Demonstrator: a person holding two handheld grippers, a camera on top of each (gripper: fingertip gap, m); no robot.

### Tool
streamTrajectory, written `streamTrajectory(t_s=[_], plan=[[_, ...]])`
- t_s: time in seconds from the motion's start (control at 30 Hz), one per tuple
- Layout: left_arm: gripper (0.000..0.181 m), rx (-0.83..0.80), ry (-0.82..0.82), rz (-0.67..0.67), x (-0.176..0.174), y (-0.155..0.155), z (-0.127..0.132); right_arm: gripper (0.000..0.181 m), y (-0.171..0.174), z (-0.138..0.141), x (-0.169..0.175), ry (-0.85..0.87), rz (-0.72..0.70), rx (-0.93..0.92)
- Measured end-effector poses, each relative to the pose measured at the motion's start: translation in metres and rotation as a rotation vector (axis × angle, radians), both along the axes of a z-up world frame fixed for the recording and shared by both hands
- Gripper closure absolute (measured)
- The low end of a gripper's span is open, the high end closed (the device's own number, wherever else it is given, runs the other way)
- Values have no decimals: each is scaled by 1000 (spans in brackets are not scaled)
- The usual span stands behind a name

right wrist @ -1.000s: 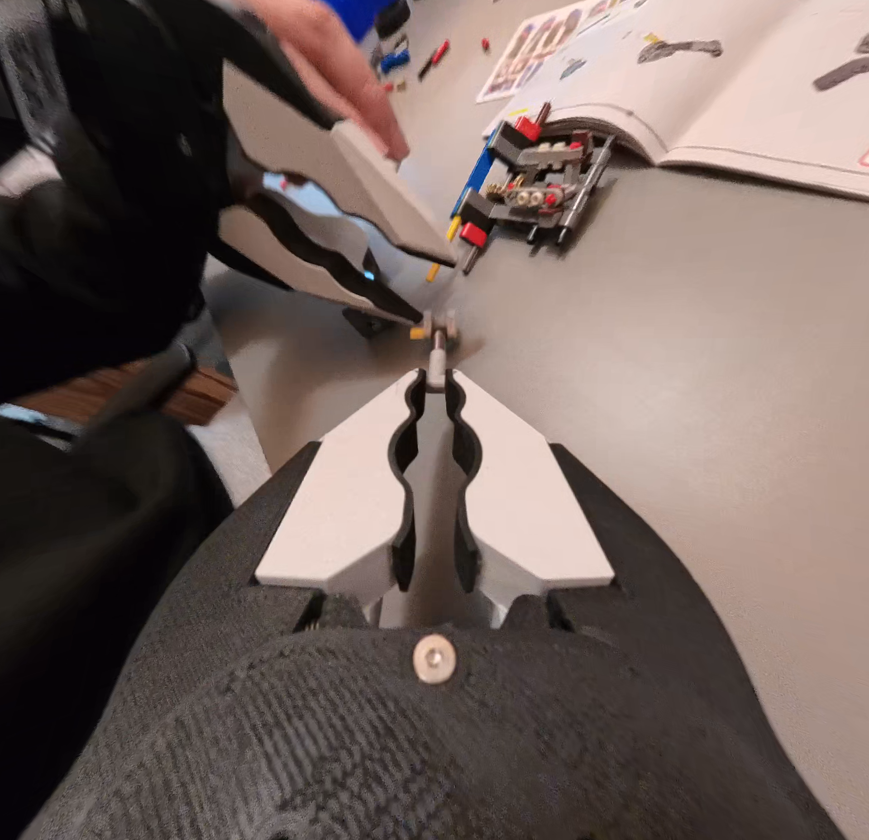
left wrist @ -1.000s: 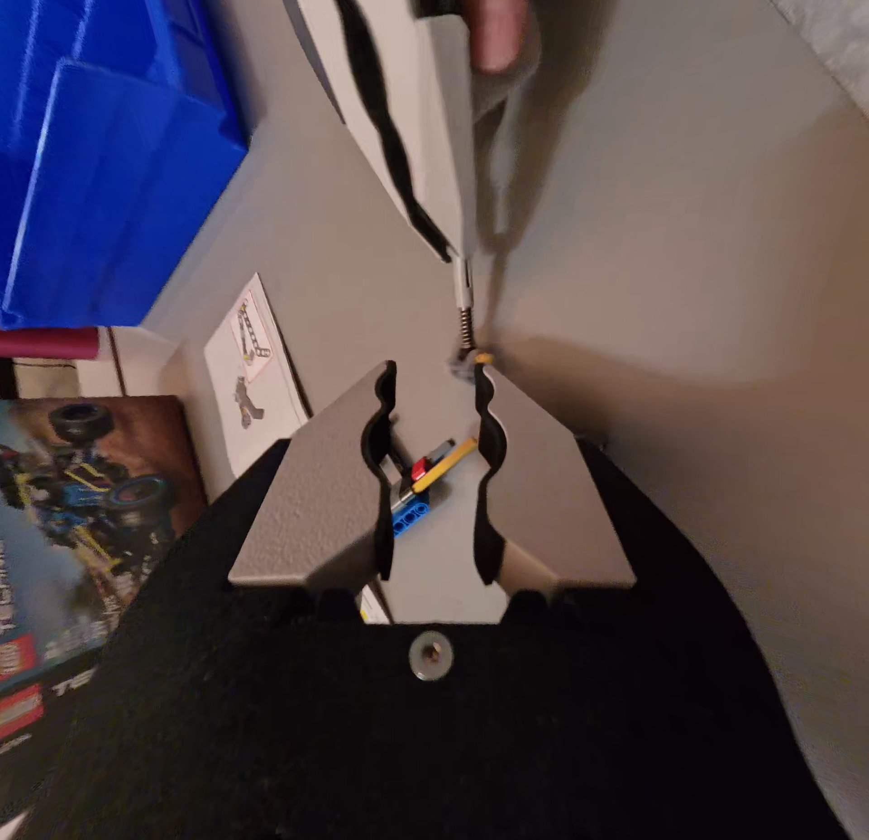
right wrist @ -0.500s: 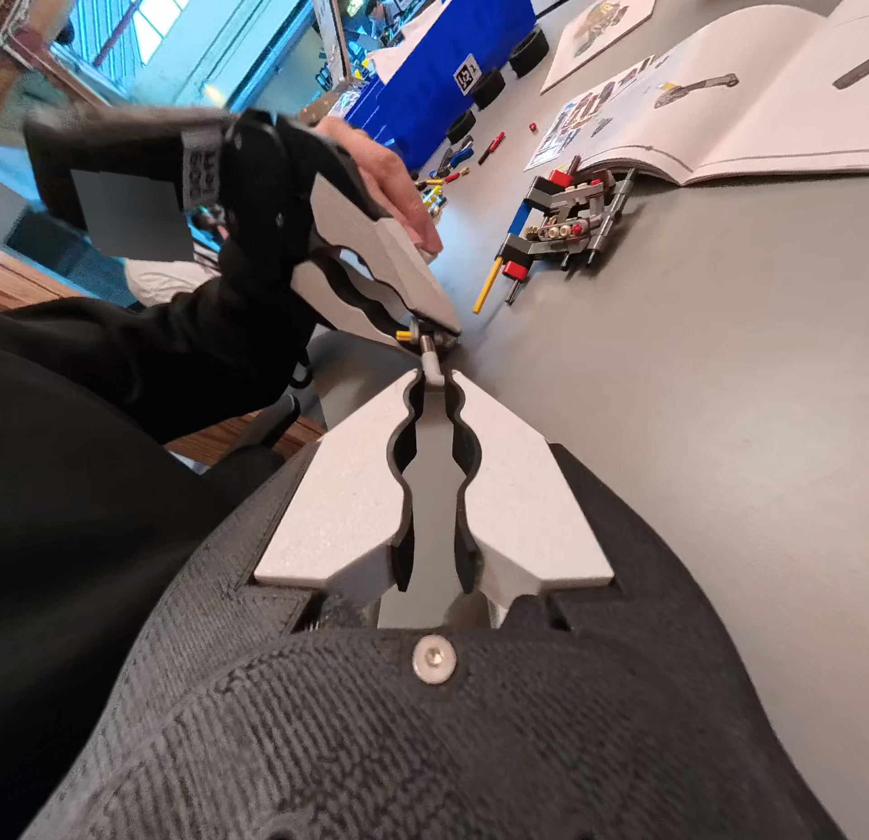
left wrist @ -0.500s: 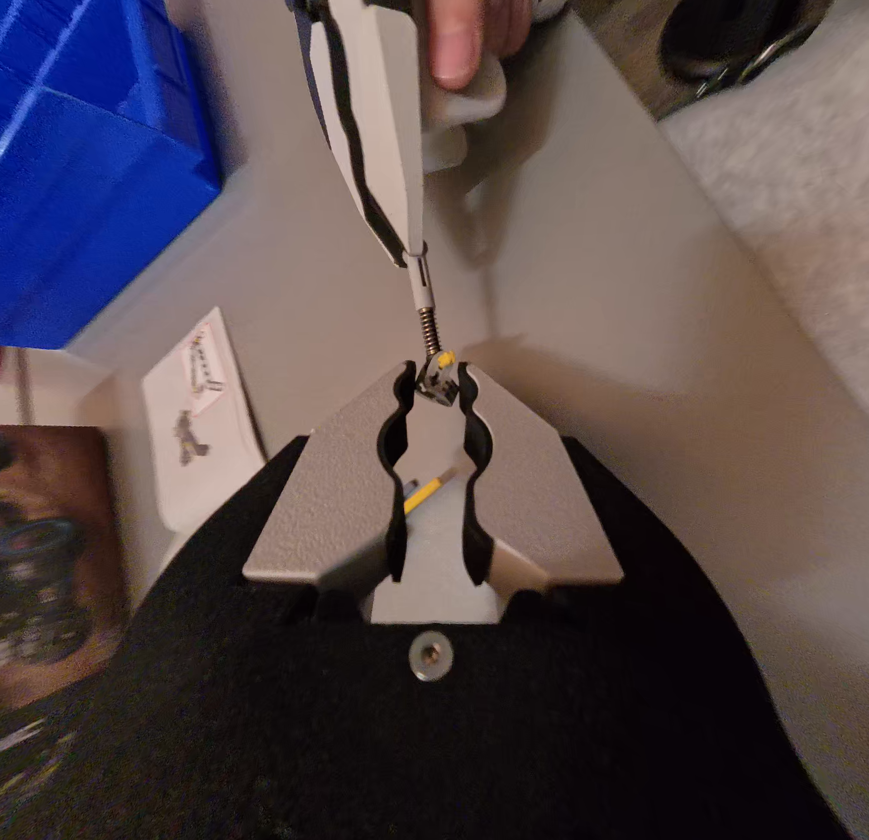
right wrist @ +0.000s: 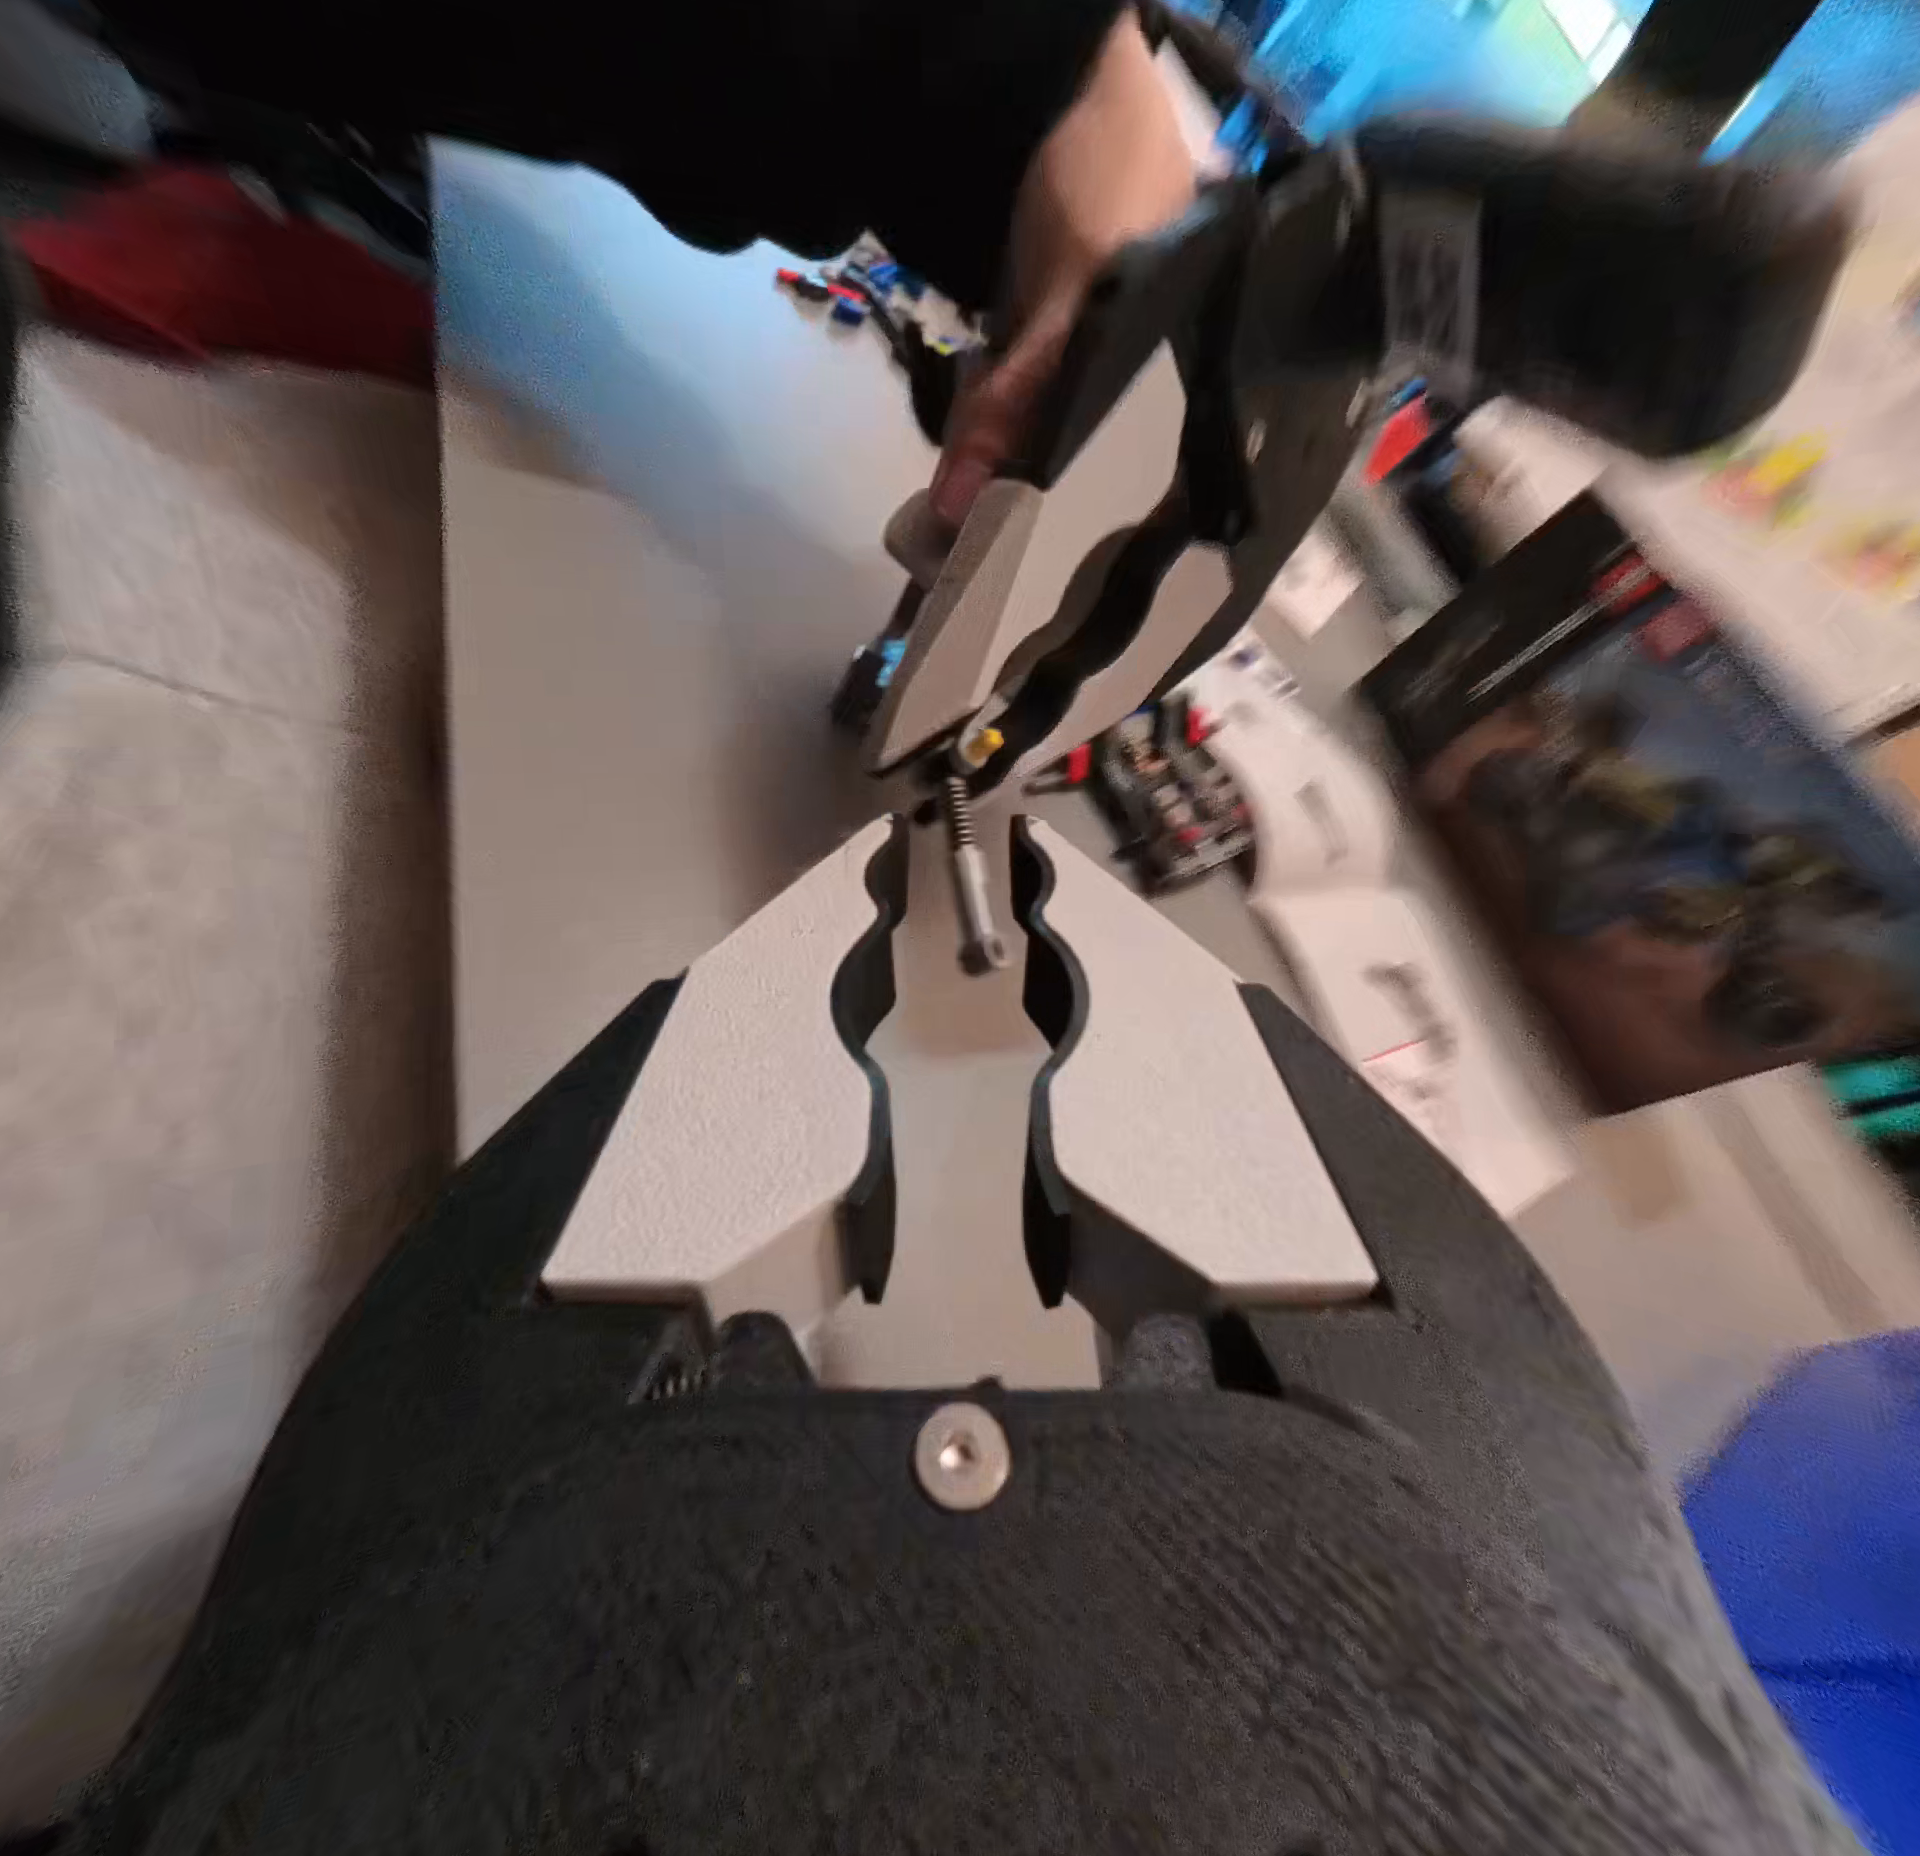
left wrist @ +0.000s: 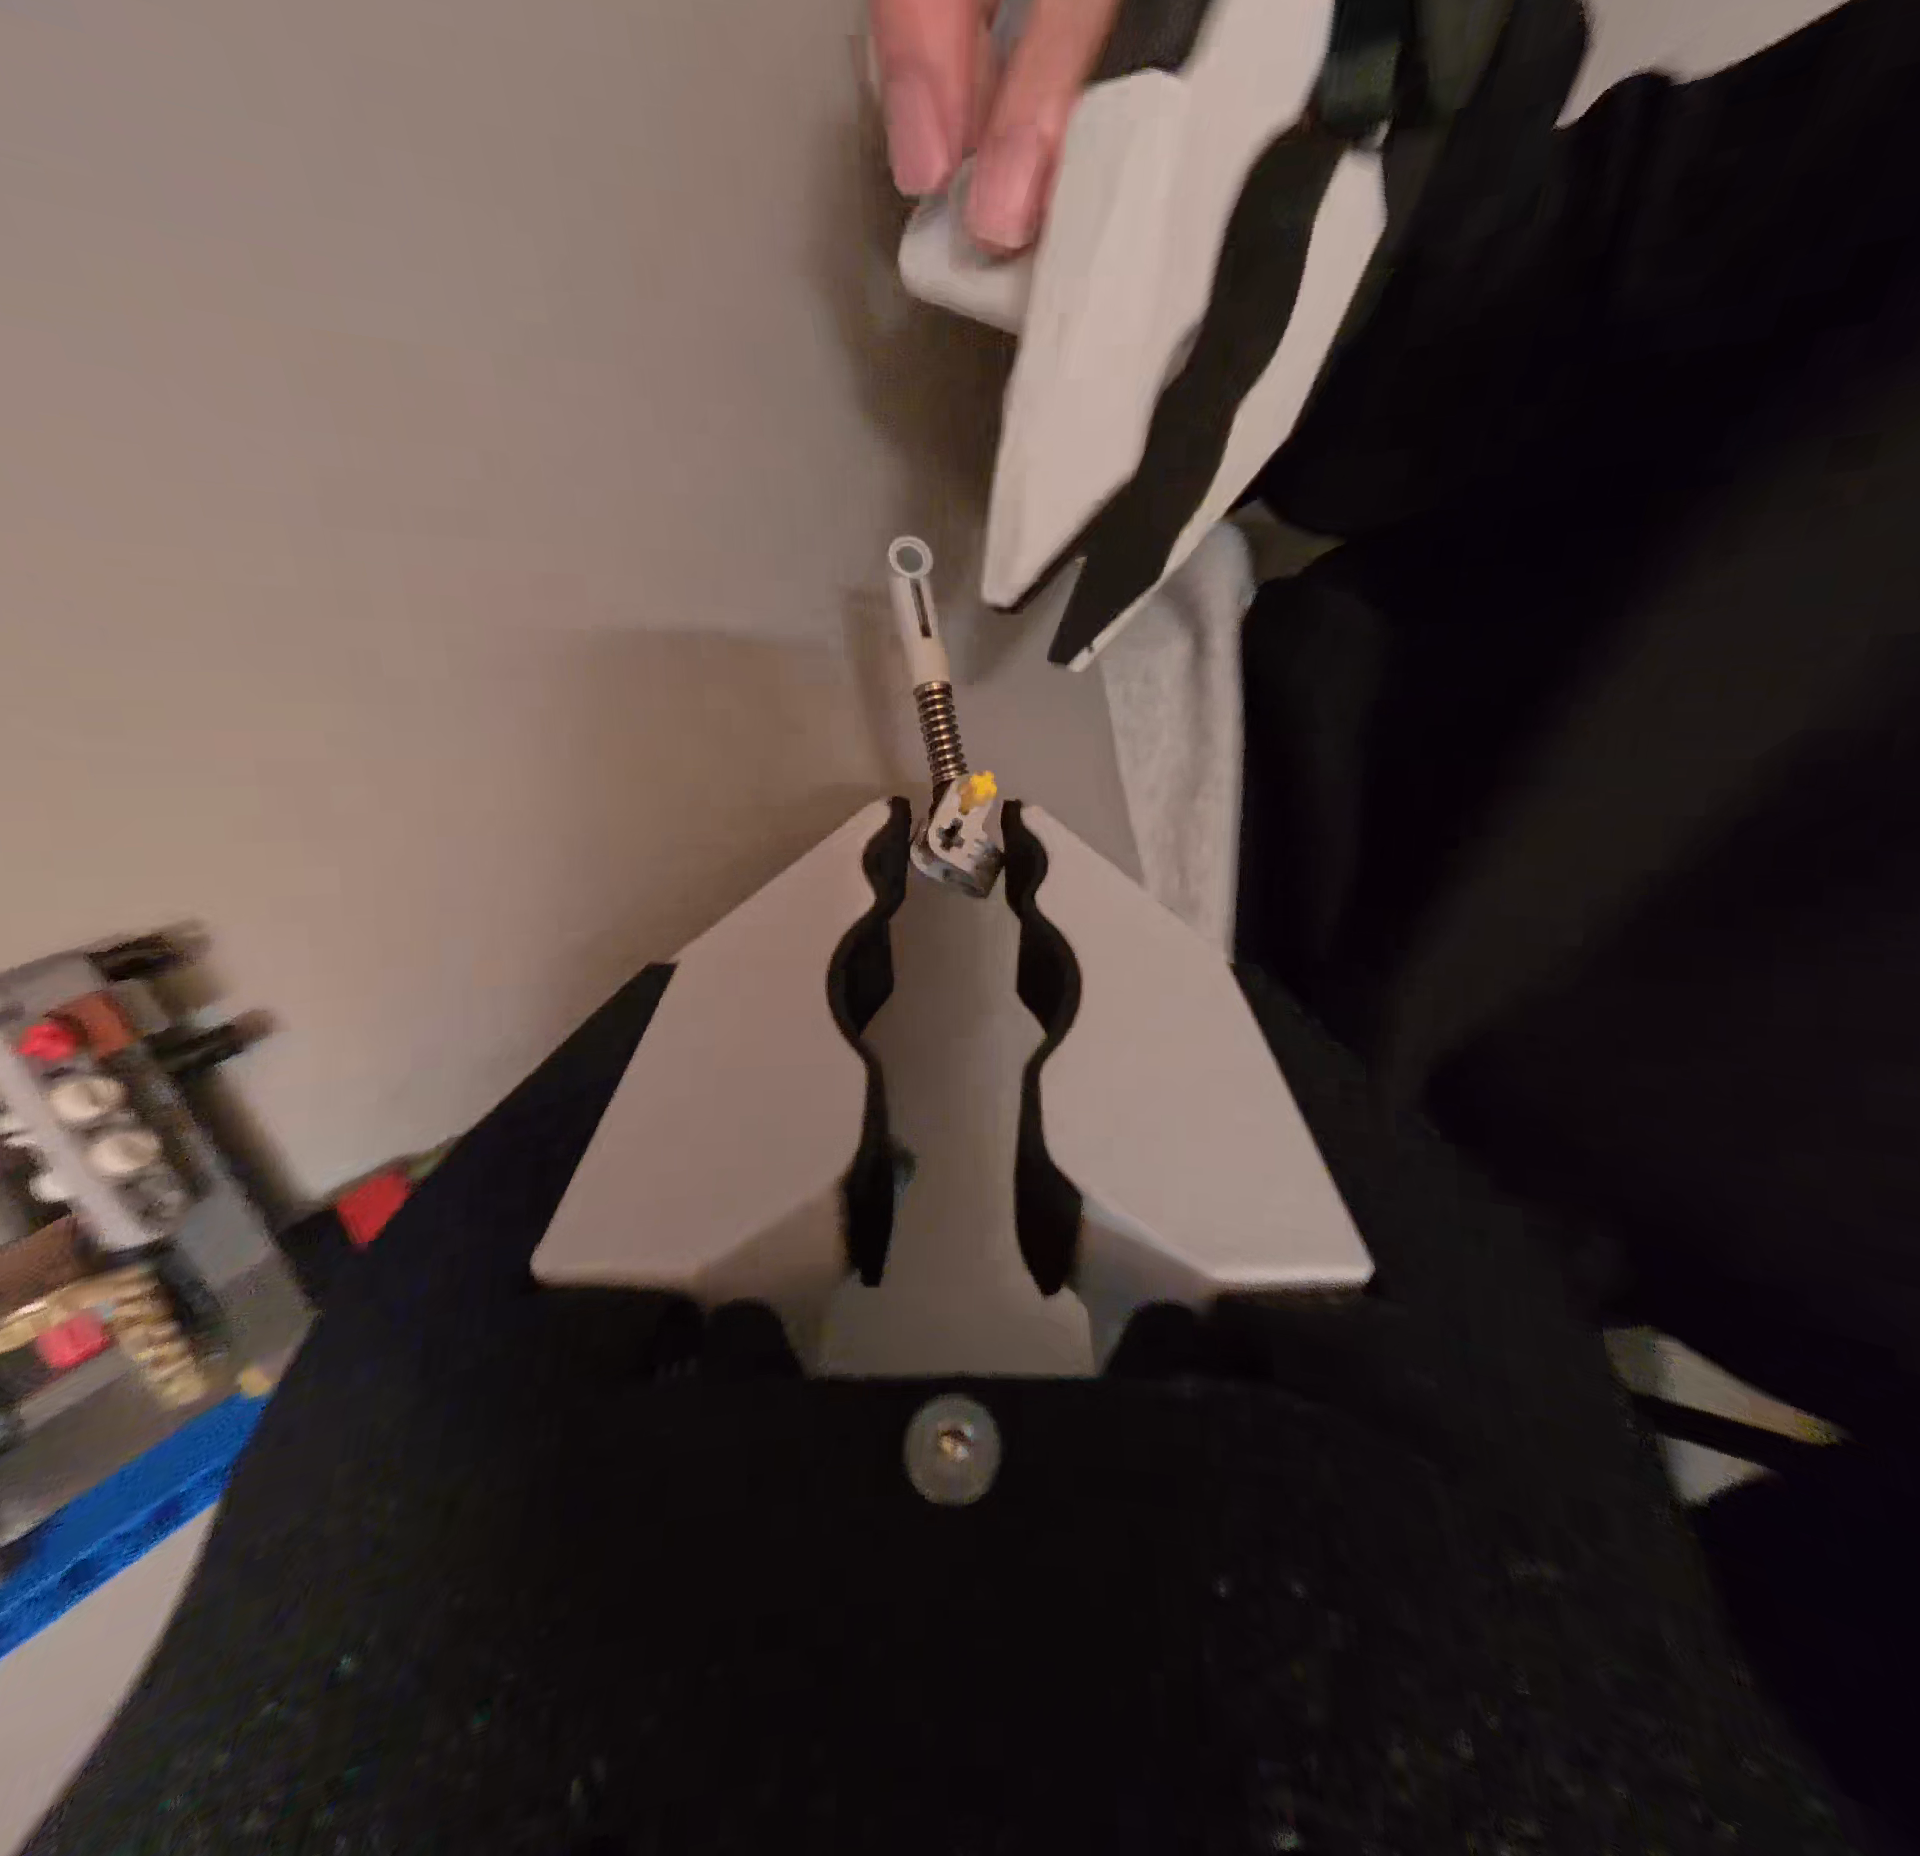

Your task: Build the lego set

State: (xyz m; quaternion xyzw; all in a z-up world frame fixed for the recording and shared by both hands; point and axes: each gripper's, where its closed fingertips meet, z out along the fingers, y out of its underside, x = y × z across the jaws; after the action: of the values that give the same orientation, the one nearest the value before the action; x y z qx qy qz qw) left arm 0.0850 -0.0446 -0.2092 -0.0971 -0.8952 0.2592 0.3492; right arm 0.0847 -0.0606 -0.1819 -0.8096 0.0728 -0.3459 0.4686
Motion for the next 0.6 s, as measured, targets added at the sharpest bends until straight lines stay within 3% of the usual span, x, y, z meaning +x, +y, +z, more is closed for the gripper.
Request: streamTrajectory(t_s=[0.07,0.13,0.4,0.5,0.6], plan=[[166,34,98,-3,-7,4,4,161,-8,-1,7,-168,-73,-141],[166,58,125,-8,-9,9,4,161,-11,-10,9,-181,-95,-222],[166,50,201,-13,-13,14,16,161,3,-16,5,-195,-35,-215],[166,45,225,-17,-16,22,22,175,11,-7,10,-230,-63,-188],[166,50,152,14,-9,38,21,175,29,-10,11,-152,-69,-149]])
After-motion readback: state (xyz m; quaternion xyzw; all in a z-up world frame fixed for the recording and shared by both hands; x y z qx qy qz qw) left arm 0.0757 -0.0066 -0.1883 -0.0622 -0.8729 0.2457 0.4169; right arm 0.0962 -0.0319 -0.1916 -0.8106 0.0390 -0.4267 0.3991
